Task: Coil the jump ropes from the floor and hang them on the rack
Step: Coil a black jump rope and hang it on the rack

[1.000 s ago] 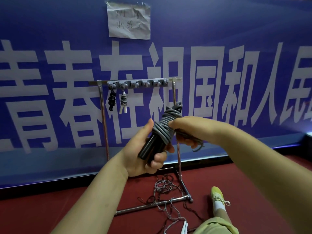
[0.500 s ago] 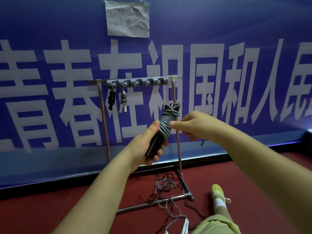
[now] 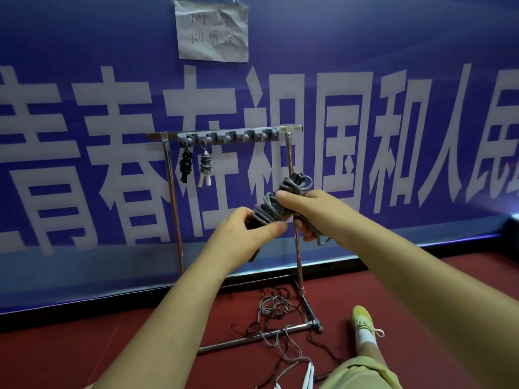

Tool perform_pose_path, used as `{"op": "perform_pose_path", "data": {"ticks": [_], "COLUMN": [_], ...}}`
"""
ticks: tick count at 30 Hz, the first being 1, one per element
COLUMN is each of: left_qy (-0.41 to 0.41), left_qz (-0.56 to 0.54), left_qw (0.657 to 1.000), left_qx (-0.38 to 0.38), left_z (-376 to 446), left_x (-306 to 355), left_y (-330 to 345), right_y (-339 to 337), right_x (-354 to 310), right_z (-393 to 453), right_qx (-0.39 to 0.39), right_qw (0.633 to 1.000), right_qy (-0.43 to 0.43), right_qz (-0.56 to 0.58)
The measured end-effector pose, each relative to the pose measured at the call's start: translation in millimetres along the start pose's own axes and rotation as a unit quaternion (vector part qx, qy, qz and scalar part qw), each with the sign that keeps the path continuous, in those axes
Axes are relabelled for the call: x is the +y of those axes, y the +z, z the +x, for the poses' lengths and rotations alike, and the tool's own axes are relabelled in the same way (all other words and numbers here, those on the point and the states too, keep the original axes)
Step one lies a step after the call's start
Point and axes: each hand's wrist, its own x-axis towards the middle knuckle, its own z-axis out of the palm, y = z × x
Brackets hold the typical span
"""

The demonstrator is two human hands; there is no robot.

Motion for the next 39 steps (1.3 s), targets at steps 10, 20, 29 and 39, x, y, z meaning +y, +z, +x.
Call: {"op": "perform_pose_path", "data": {"ticks": [10,20,29,39], "left_qy": [-0.028,-0.059,-0.074,-0.002], "left_qz": [-0.360,-0.458,-0.425,-0.290], "left_qw": [0.881,0.815,0.854,0.942], "left_qx": [-0.307,-0.349,-0.292,-0.170], "left_z": [-1,-8,-8,-4], "left_x": [-7,-8,-11,-19], "left_y": [-7,-4,-2,-3], "right_y": [4,-6,-11,-12], "right_x": [-10,-22,-22,-15], "right_z": [-10,-20,-22,-18], "right_qx": [-0.036,-0.126,-0.035,0.008], "right_qw": [0.992,0.983,0.971,0.985], "right_qy": [-0.120,-0.105,-0.063,-0.044], "right_qz": [0.028,-0.079,-0.226,-0.167]}}
